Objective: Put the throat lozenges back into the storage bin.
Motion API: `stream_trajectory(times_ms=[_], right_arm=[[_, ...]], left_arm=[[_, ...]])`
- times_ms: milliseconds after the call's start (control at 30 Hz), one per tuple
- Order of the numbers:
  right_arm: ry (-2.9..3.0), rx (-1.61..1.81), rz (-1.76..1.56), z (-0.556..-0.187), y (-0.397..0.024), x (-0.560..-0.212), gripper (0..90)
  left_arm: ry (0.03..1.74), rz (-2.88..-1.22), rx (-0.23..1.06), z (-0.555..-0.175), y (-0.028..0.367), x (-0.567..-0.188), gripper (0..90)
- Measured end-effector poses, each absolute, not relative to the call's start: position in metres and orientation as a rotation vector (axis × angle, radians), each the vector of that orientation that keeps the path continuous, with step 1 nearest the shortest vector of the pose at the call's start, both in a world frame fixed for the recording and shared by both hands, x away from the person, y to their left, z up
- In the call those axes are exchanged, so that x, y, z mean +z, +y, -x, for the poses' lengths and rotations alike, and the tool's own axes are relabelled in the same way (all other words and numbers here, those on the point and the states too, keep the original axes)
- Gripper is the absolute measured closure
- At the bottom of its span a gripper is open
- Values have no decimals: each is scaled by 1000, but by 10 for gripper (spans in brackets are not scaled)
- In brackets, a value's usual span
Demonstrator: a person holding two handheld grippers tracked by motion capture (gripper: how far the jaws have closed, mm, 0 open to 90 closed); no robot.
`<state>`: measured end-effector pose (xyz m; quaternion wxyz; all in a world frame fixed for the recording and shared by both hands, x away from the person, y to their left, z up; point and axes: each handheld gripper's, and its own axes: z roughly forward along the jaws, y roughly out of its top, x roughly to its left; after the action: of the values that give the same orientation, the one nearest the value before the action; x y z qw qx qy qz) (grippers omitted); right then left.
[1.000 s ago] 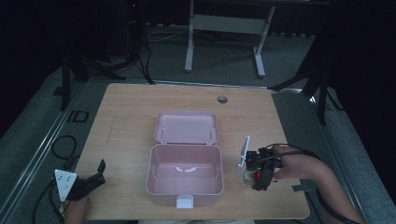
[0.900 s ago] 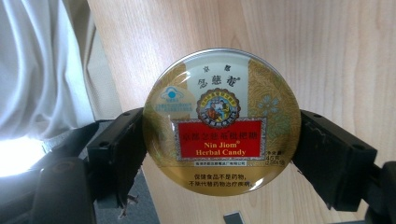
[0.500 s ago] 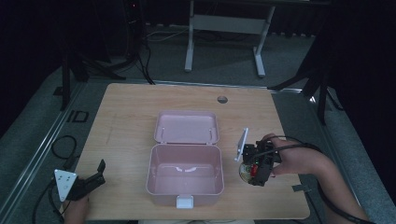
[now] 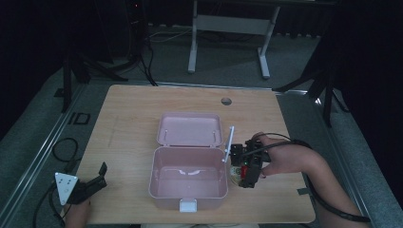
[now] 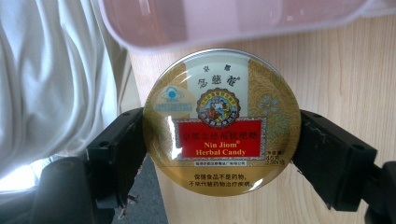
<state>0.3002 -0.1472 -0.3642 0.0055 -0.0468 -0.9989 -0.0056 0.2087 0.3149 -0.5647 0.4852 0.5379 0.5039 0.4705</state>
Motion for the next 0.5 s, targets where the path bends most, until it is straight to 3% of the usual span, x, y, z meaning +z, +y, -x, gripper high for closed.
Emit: stream_trajectory(times_ms=[500], right_arm=[[-3119,-60,14,-304,-95,-369,207]], left_arm=[[1225,-1305,1137,-209,316,-565,9]])
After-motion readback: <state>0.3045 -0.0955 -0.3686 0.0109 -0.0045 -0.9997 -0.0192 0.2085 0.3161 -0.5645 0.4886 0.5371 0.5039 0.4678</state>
